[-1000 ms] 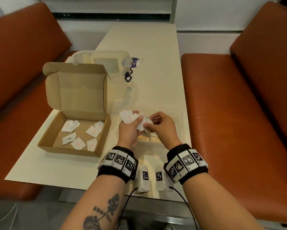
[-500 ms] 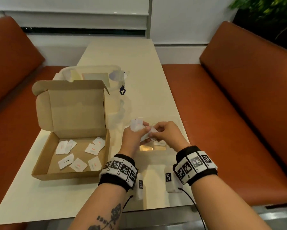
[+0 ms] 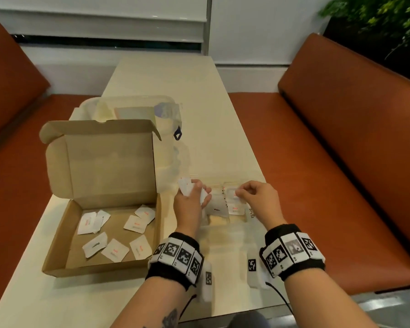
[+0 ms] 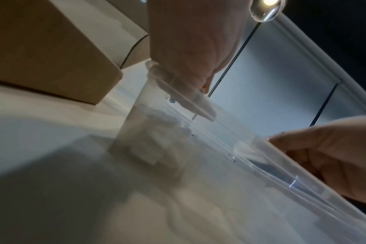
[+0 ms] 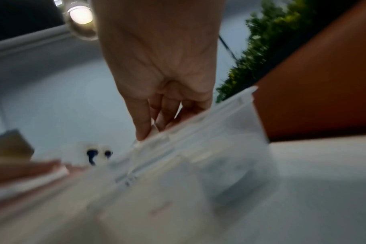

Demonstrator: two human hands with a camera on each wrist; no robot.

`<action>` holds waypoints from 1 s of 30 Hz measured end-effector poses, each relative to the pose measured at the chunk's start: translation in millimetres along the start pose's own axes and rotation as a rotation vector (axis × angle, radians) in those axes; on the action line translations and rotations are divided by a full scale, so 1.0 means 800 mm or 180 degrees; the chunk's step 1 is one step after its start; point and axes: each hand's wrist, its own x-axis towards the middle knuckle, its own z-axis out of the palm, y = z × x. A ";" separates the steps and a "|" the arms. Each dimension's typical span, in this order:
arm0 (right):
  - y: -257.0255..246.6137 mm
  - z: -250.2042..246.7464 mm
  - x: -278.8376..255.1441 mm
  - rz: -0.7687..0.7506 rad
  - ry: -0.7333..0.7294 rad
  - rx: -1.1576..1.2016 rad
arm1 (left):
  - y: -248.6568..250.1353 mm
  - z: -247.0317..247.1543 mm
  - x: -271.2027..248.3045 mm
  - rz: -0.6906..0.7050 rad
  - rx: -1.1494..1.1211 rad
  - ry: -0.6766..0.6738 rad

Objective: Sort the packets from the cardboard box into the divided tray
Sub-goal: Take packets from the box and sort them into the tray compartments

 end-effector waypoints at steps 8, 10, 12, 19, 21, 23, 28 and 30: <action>0.025 0.013 0.005 -0.0093 -0.0017 -0.1479 | -0.003 -0.003 0.002 -0.0029 -0.0120 -0.0249; 0.027 0.015 0.007 -0.0143 -0.0113 -0.1646 | -0.002 -0.003 0.002 -0.0104 -0.0143 -0.0308; 0.028 0.015 0.010 -0.0206 -0.0206 -0.1753 | 0.000 -0.002 0.001 -0.0137 -0.0168 -0.0385; 0.035 0.019 0.011 -0.0394 -0.0233 -0.1634 | 0.002 -0.002 0.001 -0.0213 -0.0200 -0.0398; 0.036 0.019 0.010 -0.0415 -0.0321 -0.1583 | 0.003 -0.002 0.000 -0.0246 -0.0210 -0.0409; 0.036 0.019 0.010 -0.0439 -0.0420 -0.1611 | 0.003 -0.001 0.000 -0.0274 -0.0197 -0.0418; 0.036 0.023 0.014 -0.0296 -0.0378 -0.1506 | 0.003 -0.002 0.001 -0.0366 -0.0195 -0.0403; 0.037 0.024 0.013 -0.0284 -0.0411 -0.1530 | 0.004 -0.002 0.001 -0.0398 -0.0173 -0.0412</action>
